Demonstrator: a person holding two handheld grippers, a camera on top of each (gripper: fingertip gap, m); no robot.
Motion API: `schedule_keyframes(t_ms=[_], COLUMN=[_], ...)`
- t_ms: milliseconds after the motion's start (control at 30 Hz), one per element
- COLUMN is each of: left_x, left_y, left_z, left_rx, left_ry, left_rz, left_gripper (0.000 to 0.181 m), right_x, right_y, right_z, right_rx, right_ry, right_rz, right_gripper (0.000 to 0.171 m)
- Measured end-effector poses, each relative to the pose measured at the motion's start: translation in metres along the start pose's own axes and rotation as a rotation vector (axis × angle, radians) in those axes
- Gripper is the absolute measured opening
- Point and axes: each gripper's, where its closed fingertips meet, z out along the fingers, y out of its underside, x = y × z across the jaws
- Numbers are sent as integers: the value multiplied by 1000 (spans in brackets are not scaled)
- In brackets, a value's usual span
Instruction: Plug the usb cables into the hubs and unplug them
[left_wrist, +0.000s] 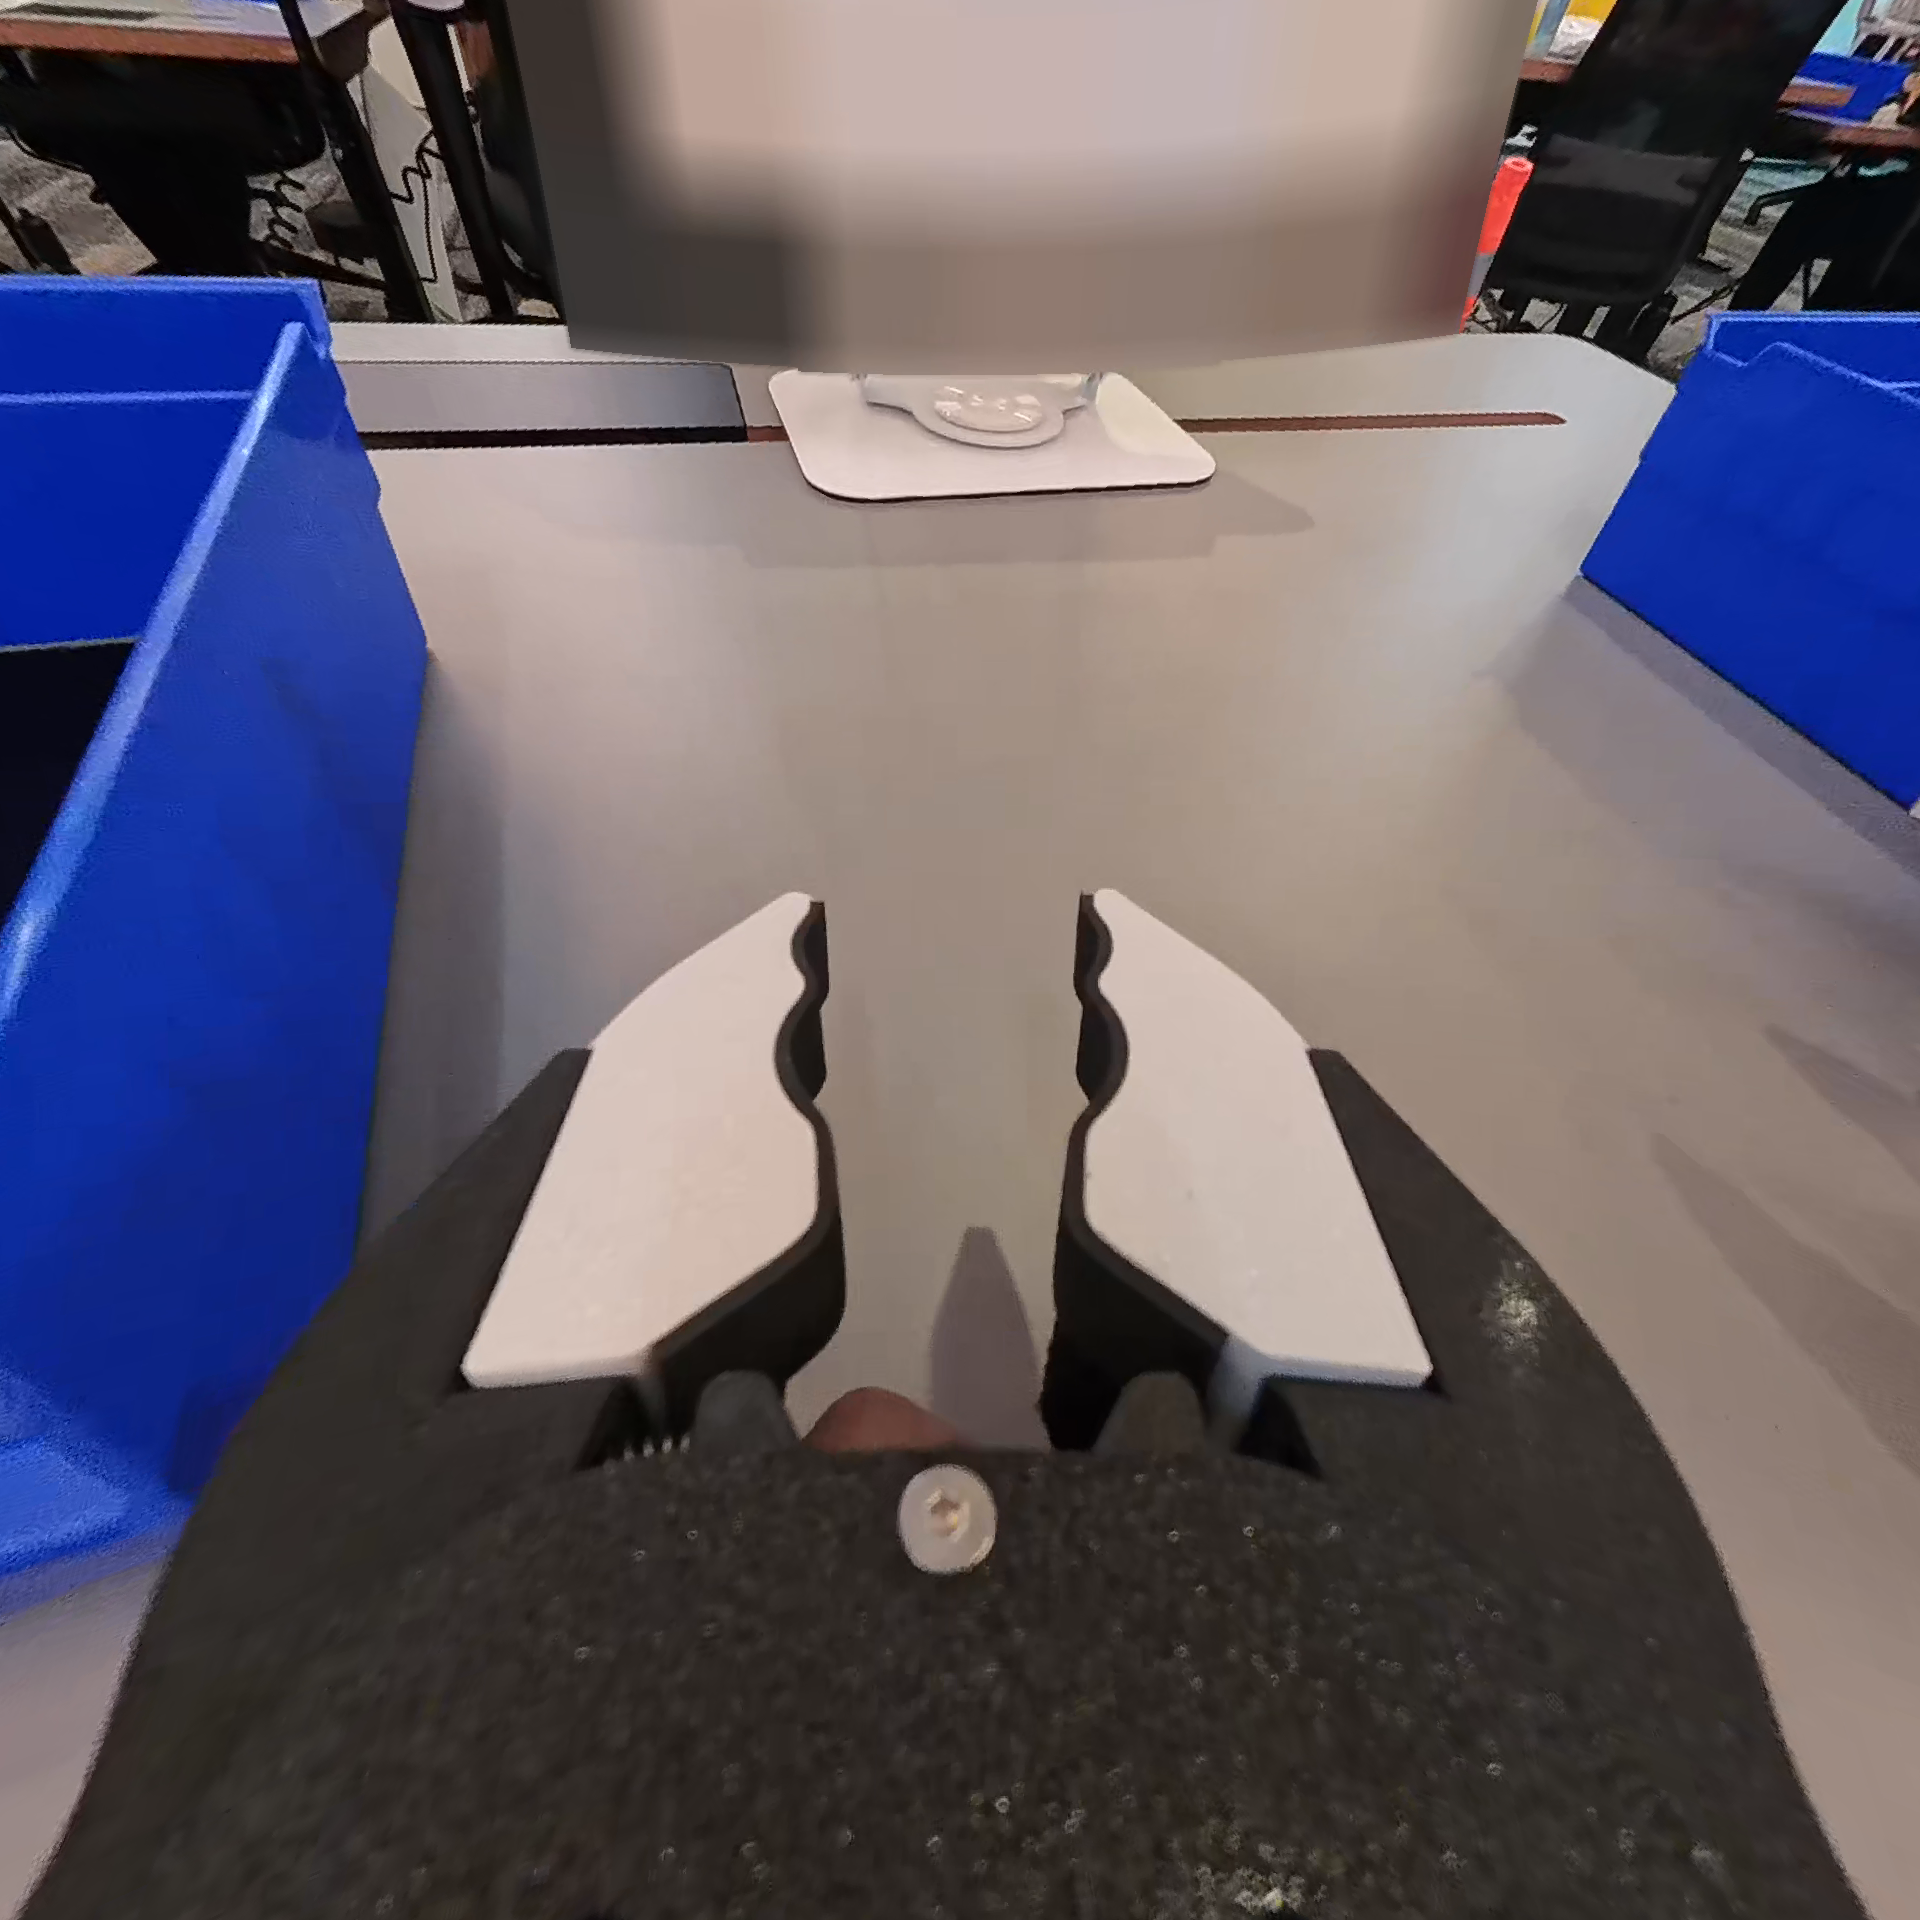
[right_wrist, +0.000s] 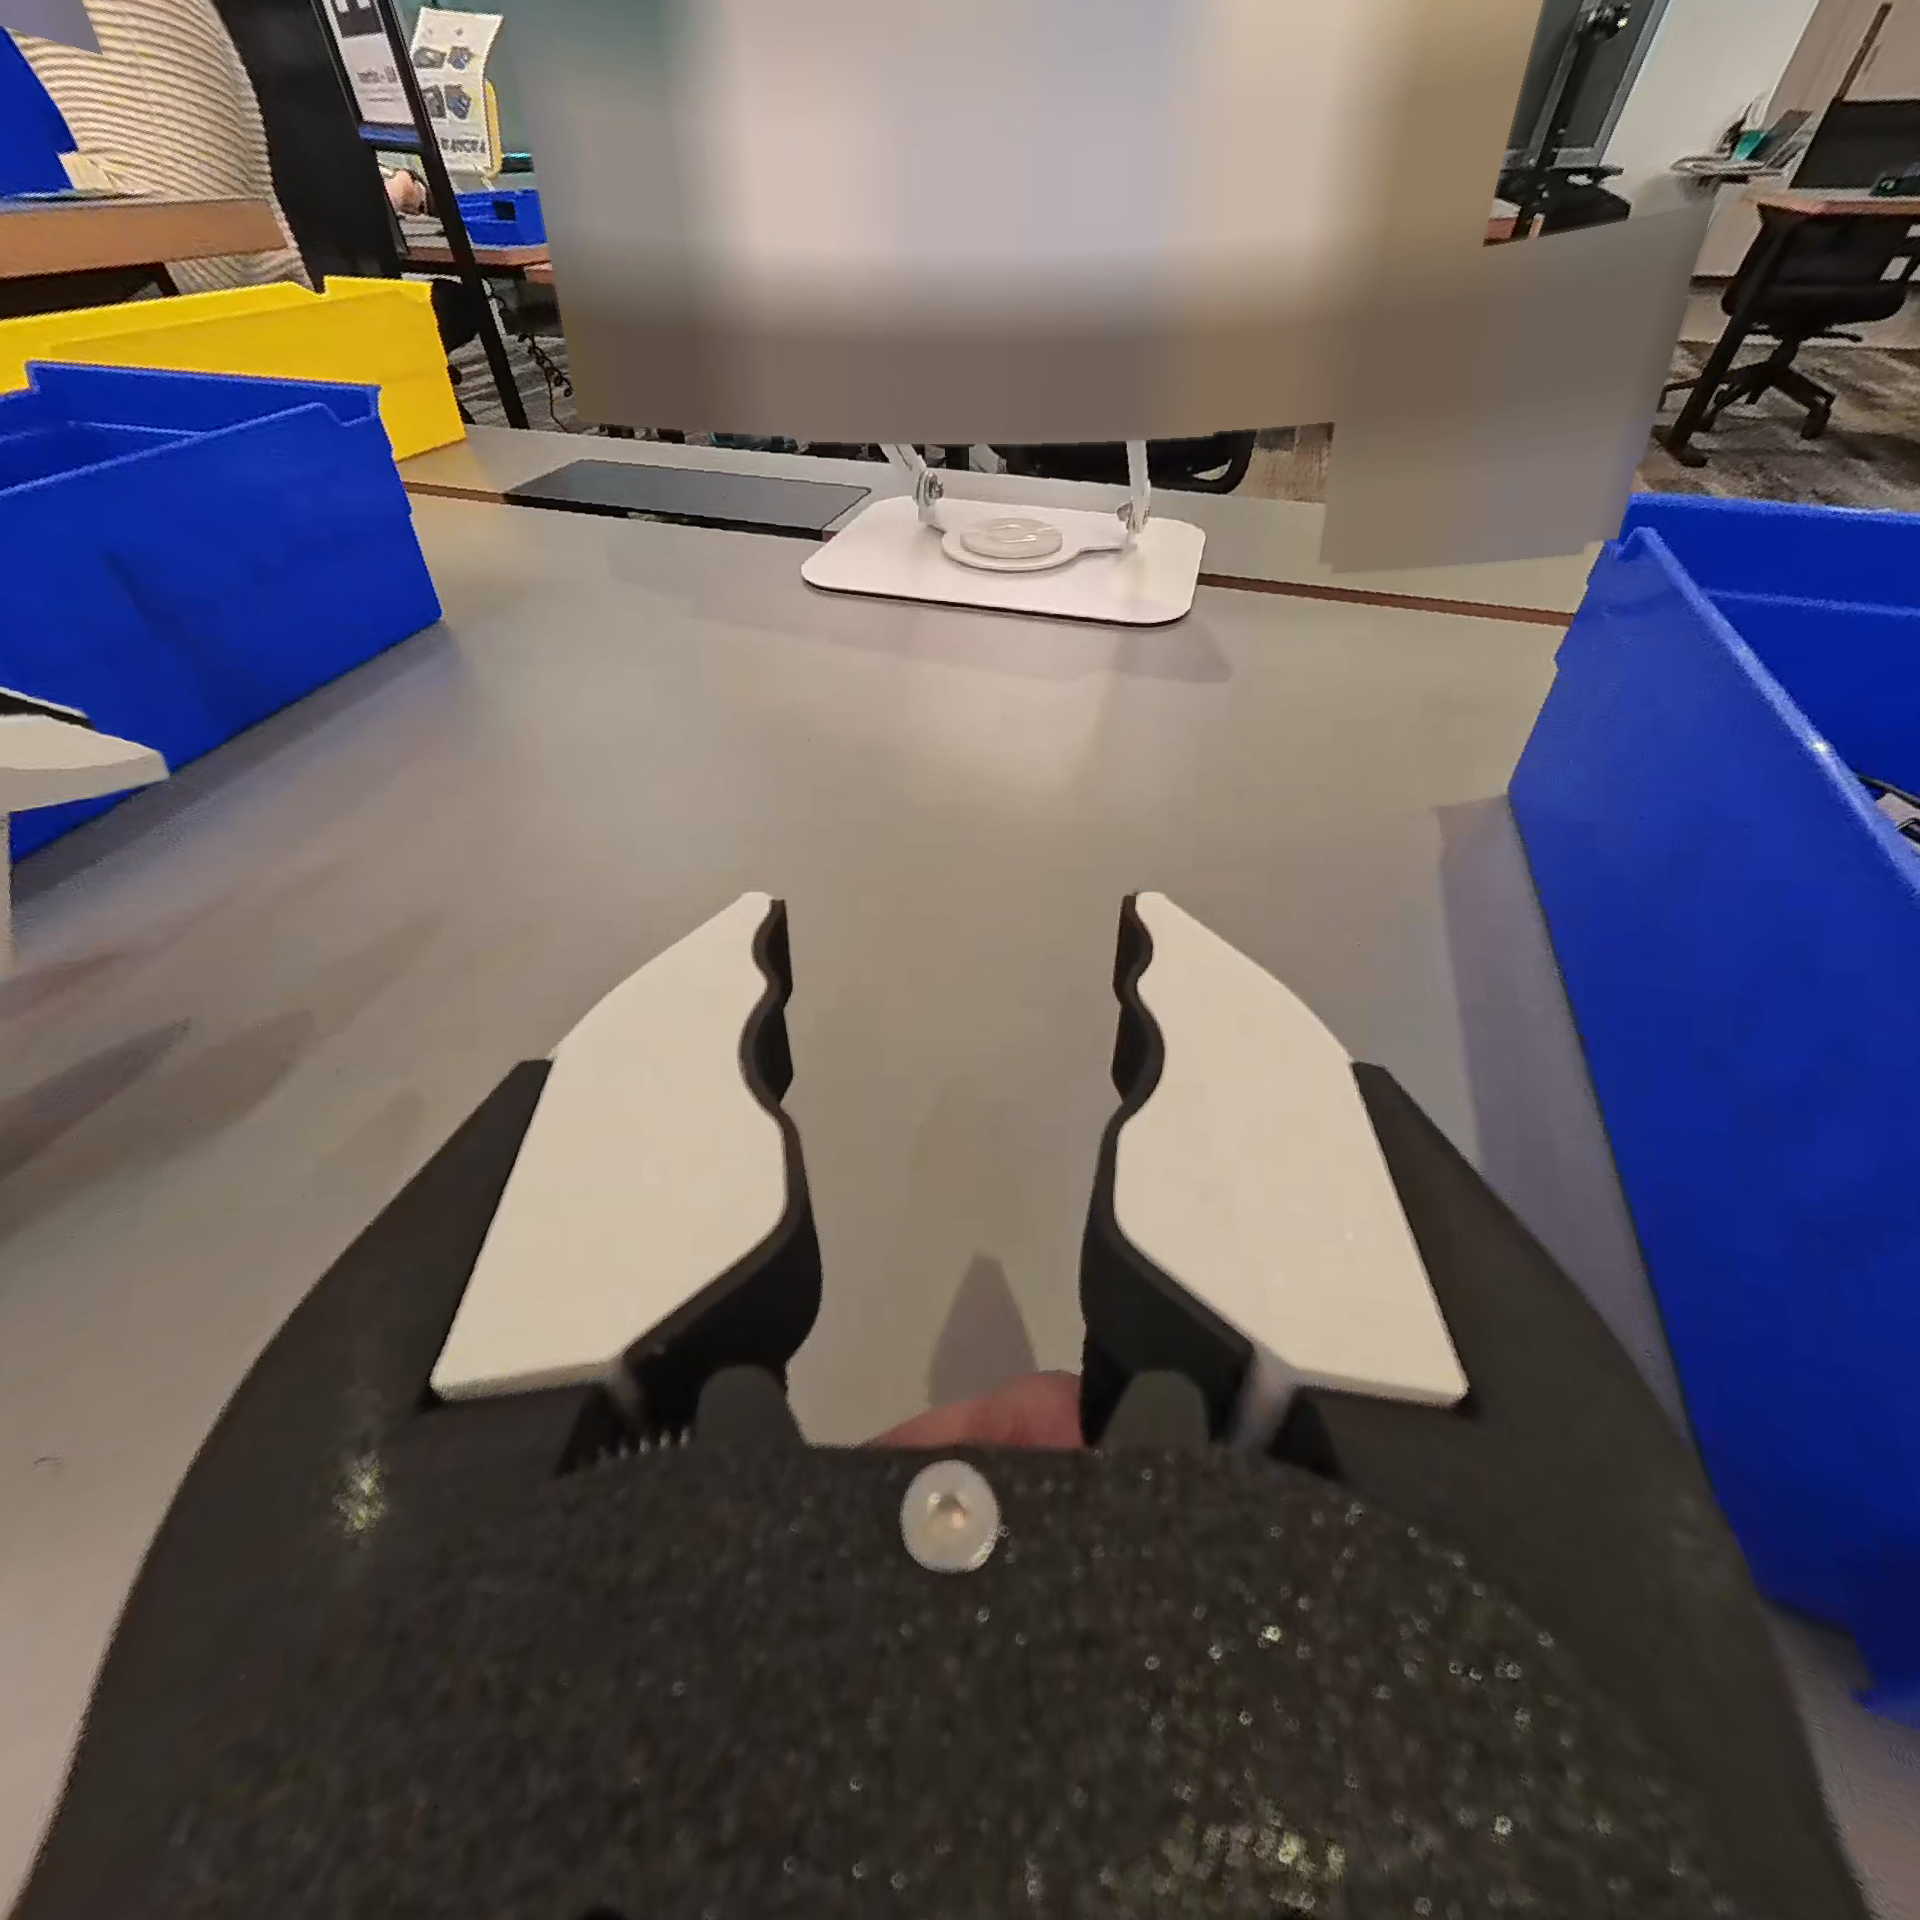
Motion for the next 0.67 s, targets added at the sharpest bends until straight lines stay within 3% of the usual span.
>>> schedule_keyframes(t_ms=[667], left_x=[2], left_y=[2], left_z=[3], left_rx=[-11], left_ry=[9], left_rz=[0], left_gripper=[45], right_x=[-1], right_y=[2], right_z=[2], right_rx=[-12], right_ry=[-13], right_rz=[10], right_gripper=[56])
